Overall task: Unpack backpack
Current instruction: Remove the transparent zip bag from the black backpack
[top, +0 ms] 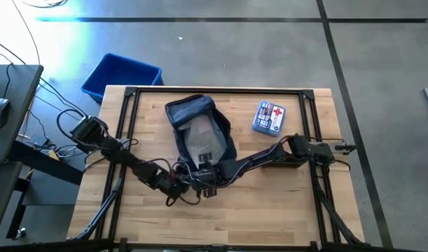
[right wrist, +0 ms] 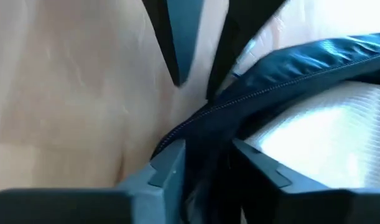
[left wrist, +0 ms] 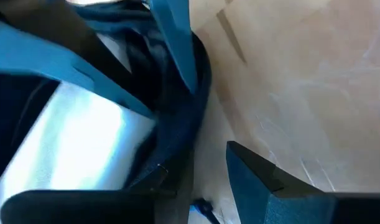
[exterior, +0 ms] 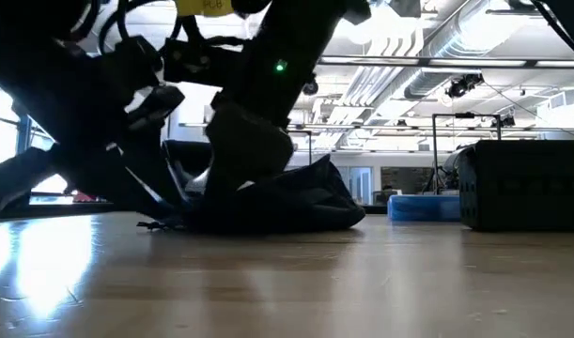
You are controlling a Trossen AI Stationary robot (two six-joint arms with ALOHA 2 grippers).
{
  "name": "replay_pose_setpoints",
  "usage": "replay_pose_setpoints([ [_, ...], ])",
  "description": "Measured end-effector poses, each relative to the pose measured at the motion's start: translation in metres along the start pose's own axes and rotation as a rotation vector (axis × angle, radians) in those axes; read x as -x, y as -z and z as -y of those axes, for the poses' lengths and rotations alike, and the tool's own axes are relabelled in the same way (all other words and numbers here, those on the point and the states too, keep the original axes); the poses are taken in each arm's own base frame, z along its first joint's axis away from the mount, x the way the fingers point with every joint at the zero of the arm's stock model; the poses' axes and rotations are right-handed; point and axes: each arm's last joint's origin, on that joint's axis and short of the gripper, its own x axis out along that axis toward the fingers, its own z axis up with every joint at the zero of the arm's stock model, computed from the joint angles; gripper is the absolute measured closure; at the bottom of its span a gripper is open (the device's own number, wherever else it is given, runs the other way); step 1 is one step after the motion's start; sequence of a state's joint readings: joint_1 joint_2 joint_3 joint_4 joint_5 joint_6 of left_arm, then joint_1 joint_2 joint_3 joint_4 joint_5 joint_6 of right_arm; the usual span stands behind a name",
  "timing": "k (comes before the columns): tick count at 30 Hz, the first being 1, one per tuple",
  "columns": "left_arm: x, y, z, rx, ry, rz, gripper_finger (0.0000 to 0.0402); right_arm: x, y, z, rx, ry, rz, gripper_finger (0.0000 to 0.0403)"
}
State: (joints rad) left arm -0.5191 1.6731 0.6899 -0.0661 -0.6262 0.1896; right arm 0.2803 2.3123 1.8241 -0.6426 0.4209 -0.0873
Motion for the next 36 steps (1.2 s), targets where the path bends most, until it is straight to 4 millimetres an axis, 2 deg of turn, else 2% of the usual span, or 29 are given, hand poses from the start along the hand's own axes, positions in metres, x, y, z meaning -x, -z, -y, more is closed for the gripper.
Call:
replay_pose_setpoints([
  [5,-0.004,0.003,0.002,-0.010,0.002,-0.027,0.0328,0.007,-0.002,-0.006,0.055,0.075,-0.007,0.0245],
  [11,-0.004,0.004,0.002,0.002,0.003,-0.032,0.0328,0.016,-0.004,-0.025,0.186,0.083,0.012,0.0240],
  [16,-0.004,0.004,0.002,0.012,0.002,-0.033,0.0328,0.021,-0.004,-0.028,0.194,0.250,-0.003,0.0240],
  [23,-0.005,0.004,0.002,0.039,0.001,-0.034,0.0328,0.010,-0.002,-0.004,0.007,0.294,-0.016,0.0240],
  [26,-0.005,0.004,0.002,0.039,0.000,-0.034,0.0328,0.006,-0.001,0.003,-0.031,0.221,-0.018,0.0240],
  [28,-0.005,0.004,0.002,0.039,0.000,-0.034,0.0328,0.002,0.000,0.005,-0.026,0.145,-0.022,0.0240],
  [32,-0.005,0.004,0.002,0.039,0.001,-0.035,0.0328,-0.011,0.004,0.001,0.000,0.125,-0.048,0.0229],
  [36,-0.004,0.004,0.003,0.036,0.006,-0.032,0.0328,-0.021,0.005,-0.001,0.014,0.210,-0.054,0.0202],
])
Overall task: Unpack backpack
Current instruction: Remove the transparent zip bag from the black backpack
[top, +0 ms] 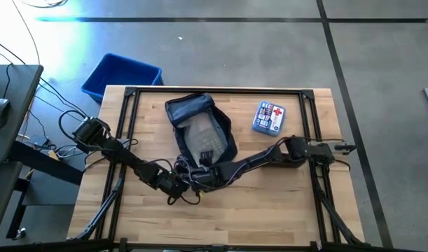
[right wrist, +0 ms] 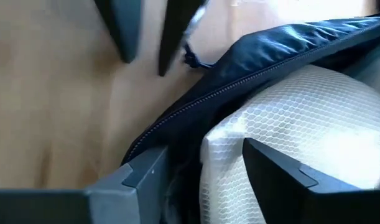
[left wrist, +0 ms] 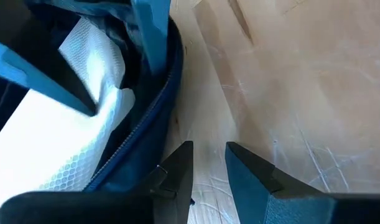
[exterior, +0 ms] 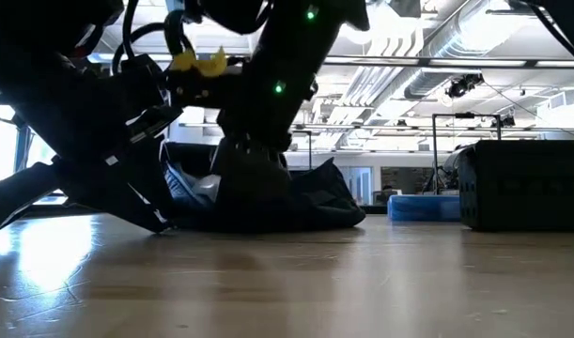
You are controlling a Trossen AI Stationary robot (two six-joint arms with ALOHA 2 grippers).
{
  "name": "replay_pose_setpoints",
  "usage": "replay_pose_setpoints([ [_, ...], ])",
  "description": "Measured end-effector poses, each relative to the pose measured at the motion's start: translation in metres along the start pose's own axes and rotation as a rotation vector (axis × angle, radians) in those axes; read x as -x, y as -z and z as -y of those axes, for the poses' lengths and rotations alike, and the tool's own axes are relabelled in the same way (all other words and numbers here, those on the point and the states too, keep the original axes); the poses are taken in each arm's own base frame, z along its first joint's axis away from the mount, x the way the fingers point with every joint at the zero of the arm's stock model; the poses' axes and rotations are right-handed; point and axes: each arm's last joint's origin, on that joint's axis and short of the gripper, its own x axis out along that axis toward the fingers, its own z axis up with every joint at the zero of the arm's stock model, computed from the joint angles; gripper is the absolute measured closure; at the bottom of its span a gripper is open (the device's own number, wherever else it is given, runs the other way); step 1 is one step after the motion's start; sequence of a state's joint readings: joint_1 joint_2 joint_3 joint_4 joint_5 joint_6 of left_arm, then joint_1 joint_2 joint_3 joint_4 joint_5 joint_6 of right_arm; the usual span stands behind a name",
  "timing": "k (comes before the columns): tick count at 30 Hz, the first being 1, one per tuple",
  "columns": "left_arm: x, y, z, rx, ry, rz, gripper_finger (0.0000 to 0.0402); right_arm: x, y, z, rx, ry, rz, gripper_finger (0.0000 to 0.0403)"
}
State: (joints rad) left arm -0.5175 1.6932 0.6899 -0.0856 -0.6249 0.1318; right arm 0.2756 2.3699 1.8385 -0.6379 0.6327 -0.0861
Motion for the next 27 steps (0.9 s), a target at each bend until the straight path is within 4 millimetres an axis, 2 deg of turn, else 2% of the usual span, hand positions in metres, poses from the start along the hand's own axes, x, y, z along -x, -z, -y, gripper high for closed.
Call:
replay_pose_setpoints([
  [4,0.000,0.000,0.000,0.000,0.003,0.001,0.0328,-0.009,0.003,0.004,-0.054,0.152,-0.022,0.0189],
  [7,0.000,0.000,0.000,0.009,0.004,0.002,0.0328,-0.014,0.004,0.013,-0.159,0.199,-0.025,0.0205],
  [10,0.000,0.000,0.000,0.011,0.004,0.004,0.0328,-0.020,0.004,0.020,-0.252,0.207,-0.019,0.0253],
  [16,0.000,0.000,0.000,0.044,0.004,0.001,0.0328,-0.031,0.002,0.036,-0.329,0.174,0.006,0.0386],
  [19,0.002,0.000,0.001,0.047,0.007,-0.003,0.0328,-0.035,0.001,0.044,-0.349,0.222,0.020,0.0394],
  [22,0.007,0.004,0.002,0.014,0.014,-0.032,0.0328,-0.034,0.001,0.044,-0.301,0.253,0.008,0.0401],
  [27,0.018,0.014,0.003,-0.015,-0.075,-0.114,0.0328,-0.012,-0.005,0.035,-0.255,0.276,0.044,0.0402],
])
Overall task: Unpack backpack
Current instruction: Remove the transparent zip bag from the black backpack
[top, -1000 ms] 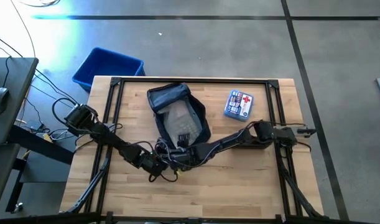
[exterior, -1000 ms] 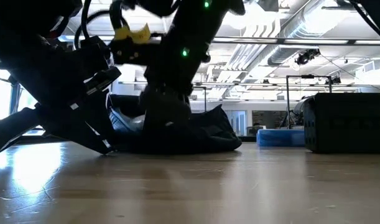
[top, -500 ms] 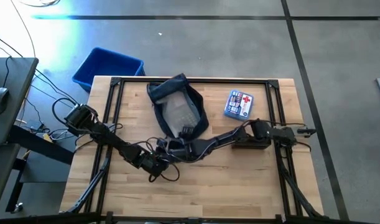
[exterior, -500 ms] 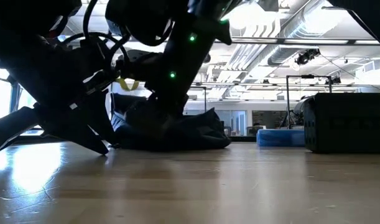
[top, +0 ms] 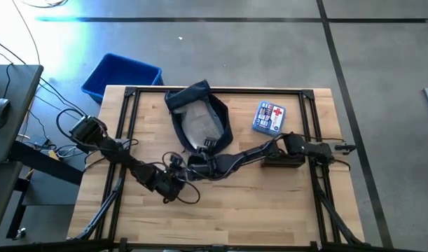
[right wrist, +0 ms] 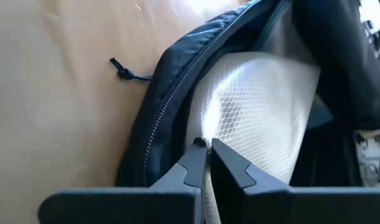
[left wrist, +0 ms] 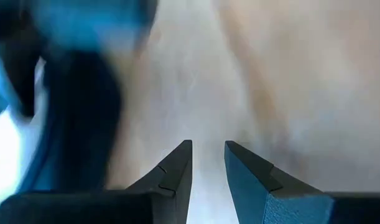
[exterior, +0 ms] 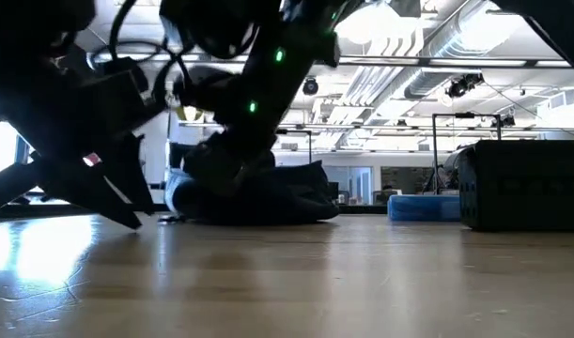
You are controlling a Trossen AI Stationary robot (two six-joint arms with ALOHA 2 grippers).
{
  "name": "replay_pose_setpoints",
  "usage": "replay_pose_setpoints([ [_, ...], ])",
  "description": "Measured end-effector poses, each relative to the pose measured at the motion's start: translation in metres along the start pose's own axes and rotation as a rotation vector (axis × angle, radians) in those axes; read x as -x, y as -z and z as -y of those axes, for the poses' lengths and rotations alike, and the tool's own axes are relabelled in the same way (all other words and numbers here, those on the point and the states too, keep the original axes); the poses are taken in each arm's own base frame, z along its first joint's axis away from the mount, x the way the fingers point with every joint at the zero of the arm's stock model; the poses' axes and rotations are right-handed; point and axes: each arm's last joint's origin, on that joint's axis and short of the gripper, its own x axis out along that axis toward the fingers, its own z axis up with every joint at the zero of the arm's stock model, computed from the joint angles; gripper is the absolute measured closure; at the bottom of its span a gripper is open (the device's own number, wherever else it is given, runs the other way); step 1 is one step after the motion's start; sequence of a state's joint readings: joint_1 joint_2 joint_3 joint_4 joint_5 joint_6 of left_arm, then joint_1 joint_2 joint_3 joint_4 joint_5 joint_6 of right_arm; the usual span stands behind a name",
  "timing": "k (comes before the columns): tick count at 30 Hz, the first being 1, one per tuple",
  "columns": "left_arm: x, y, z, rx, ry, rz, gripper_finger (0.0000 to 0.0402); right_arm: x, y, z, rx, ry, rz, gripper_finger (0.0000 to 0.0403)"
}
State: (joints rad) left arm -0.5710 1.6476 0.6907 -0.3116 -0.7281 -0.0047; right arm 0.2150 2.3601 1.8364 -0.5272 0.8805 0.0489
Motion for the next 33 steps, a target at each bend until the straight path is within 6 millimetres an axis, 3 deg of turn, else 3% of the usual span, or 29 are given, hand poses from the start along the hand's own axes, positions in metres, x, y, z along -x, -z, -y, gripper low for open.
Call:
replay_pose_setpoints([
  [11,0.004,0.013,-0.001,0.010,-0.080,-0.089,0.0328,0.042,-0.009,0.000,0.058,0.036,0.068,0.0403],
  [17,0.004,0.011,0.000,0.016,-0.079,-0.079,0.0328,0.063,-0.022,0.014,-0.045,0.170,0.143,0.0403],
  [28,0.007,0.005,0.004,-0.025,-0.058,-0.023,0.0328,0.091,-0.044,0.084,-0.209,0.190,0.200,0.0403],
  [33,0.013,0.001,0.012,-0.080,-0.046,0.029,0.0328,0.086,-0.050,0.117,-0.334,-0.044,0.223,0.0403],
])
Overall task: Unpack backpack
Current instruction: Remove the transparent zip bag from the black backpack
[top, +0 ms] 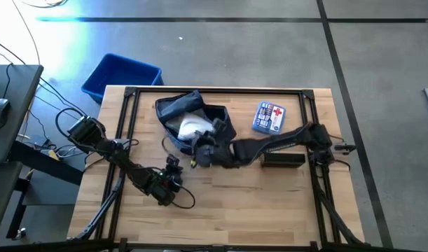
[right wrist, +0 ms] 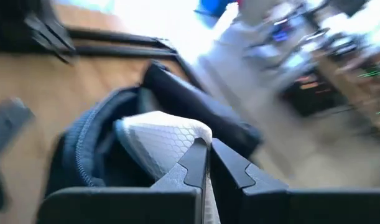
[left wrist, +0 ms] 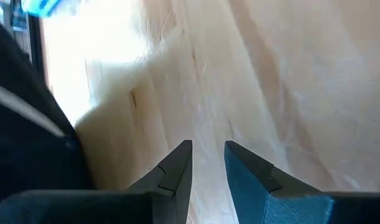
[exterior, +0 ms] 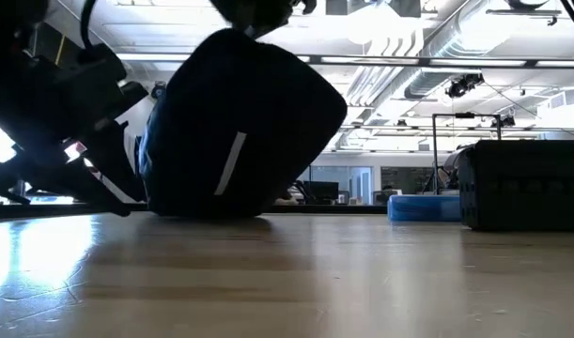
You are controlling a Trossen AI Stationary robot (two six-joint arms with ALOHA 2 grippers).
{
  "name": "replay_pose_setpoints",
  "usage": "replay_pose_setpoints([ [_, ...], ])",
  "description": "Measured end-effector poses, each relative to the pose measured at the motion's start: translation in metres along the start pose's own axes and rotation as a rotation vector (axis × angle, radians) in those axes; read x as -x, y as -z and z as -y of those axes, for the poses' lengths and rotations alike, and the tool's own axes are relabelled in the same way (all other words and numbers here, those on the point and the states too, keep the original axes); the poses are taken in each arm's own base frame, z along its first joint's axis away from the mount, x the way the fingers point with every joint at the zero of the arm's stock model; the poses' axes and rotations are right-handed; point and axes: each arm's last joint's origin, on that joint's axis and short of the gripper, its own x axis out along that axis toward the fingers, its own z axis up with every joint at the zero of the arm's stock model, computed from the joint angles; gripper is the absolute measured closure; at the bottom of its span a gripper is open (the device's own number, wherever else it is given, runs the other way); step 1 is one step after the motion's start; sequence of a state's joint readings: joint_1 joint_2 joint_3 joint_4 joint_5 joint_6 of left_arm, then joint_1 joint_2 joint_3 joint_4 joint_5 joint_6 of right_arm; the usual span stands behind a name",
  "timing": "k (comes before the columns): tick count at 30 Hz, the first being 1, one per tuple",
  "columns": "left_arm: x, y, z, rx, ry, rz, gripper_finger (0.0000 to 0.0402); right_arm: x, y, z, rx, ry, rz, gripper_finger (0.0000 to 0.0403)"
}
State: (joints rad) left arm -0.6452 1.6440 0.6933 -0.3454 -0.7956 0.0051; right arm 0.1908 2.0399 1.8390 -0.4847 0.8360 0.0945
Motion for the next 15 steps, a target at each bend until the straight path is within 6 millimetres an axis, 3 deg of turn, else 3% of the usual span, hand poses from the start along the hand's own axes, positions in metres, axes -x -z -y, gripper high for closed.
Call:
replay_pose_setpoints([
  [4,0.012,-0.012,0.004,-0.020,0.001,0.061,0.0328,-0.013,0.010,0.003,-0.019,-0.092,-0.094,0.0403],
  [10,0.033,-0.031,0.008,0.001,-0.044,0.186,0.0328,-0.026,0.040,-0.012,0.000,-0.132,-0.268,0.0403],
  [15,0.031,-0.032,0.003,0.041,-0.100,0.206,0.0327,-0.030,0.047,-0.023,0.013,-0.146,-0.280,0.0403],
])
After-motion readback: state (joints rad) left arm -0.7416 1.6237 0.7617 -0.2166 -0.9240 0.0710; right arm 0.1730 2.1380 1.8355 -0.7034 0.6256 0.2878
